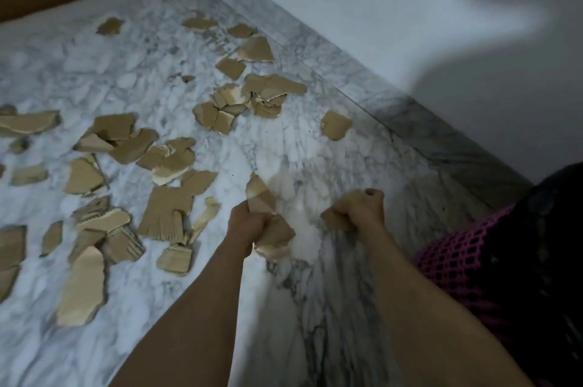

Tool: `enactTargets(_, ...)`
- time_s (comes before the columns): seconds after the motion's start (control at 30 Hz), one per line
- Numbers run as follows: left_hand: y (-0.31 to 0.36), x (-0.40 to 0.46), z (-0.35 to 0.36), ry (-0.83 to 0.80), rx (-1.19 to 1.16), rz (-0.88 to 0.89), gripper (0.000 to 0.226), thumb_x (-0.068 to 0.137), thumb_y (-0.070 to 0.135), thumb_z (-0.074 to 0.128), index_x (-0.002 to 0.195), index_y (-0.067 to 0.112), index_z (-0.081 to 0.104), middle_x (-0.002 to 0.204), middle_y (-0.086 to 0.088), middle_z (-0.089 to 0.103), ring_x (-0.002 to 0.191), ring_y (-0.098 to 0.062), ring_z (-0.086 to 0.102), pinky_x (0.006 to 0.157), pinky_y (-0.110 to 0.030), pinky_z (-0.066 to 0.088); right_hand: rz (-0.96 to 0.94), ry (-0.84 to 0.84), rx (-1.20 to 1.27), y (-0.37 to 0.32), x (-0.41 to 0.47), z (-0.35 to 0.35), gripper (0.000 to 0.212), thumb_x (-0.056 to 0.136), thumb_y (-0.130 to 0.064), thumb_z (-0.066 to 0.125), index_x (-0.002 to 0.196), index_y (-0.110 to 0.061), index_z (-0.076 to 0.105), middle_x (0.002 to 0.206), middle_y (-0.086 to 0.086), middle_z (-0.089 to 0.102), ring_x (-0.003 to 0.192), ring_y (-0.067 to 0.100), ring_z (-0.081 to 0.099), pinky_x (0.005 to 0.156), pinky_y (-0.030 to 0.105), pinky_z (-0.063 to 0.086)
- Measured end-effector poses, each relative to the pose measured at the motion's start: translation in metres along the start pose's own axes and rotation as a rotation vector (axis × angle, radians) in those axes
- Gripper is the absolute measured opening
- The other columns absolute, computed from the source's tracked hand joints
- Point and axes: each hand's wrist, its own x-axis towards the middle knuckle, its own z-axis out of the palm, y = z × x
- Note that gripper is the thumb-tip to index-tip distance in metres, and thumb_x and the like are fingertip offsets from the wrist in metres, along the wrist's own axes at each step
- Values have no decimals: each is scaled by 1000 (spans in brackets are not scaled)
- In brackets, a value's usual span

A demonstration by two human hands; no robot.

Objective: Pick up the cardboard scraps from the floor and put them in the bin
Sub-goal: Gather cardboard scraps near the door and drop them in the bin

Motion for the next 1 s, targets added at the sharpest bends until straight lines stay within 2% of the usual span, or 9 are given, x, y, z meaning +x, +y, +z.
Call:
enactTargets(0.13, 4, -20, -37, 140, -316, -50, 22, 83, -7, 69, 100, 6, 65, 105, -21, 70, 97, -38, 68, 80, -47, 58, 130, -644, 89, -13, -44, 34, 89, 64, -19, 91, 135, -4, 40, 121, 22, 60, 100, 38, 68, 77, 50, 59)
enactTargets(0.27, 3, -50, -74, 221, -539, -54, 21, 87, -10, 62, 103, 4, 66, 94, -19, 69, 82, -34, 67, 65, -41, 58, 15, -1020, -127, -33, -112, 76, 46, 72, -15, 81, 109, 6, 64, 95, 16, 69, 76, 27, 67, 58, 33, 52)
enactTargets(0.37, -8, -71, -105, 216, -645, -112, 14, 90, -7, 59, 101, -3, 67, 95, -19, 70, 81, -30, 68, 62, -39, 57, -66, -922, -212, -33, -136, 98, 36, 72, -9, 84, 105, 0, 73, 105, 17, 74, 92, 32, 72, 74, 41, 61)
enactTargets(0.47, -20, -89, -132, 145, -579, -161, 14, 95, 2, 54, 87, 1, 65, 74, -12, 67, 69, -24, 62, 75, -44, 58, -76, -844, -196, -35, -152, 109, 37, 70, -5, 85, 105, 1, 73, 100, 17, 75, 86, 31, 74, 65, 37, 60)
enactTargets(0.57, -39, -89, -155, 279, -430, -210, 10, 85, 10, 59, 84, 2, 63, 57, -6, 66, 56, -18, 63, 75, -41, 53, -98, -770, -132, -38, -157, 118, 40, 72, -3, 84, 109, 1, 69, 99, 19, 74, 85, 38, 73, 68, 49, 61)
enactTargets(0.67, -69, -62, -166, 300, -186, -226, 54, 48, 32, 74, 92, 1, 70, 95, -15, 74, 86, -26, 70, 88, -51, 56, -162, -696, -152, -41, -151, 135, 46, 75, -4, 81, 117, 0, 64, 113, 20, 70, 91, 26, 71, 66, 30, 59)
enactTargets(0.77, -78, -56, -157, 303, 260, -324, 72, 66, 42, 74, 127, 7, 60, 140, -16, 45, 133, -35, 40, 113, -48, 35, -182, -661, -172, -45, -142, 158, 42, 80, 1, 76, 119, 4, 60, 120, 17, 67, 110, 25, 65, 64, 15, 50)
enactTargets(0.9, -72, -40, -130, 365, 592, -67, 69, 81, 51, 67, 137, 16, 51, 148, -8, 27, 142, -32, 19, 116, -49, 24, -242, -683, -207, -47, -117, 184, 45, 75, 3, 80, 114, -5, 60, 105, 7, 67, 88, 19, 61, 51, 13, 49)
enactTargets(1.0, -76, -20, -116, 380, 728, 31, 70, 86, 52, 64, 140, 11, 46, 151, -11, 23, 141, -34, 21, 112, -48, 31, -264, -684, -224, -55, -89, 201, 61, 64, -8, 89, 119, -9, 63, 107, 6, 72, 92, 20, 69, 70, 27, 56)
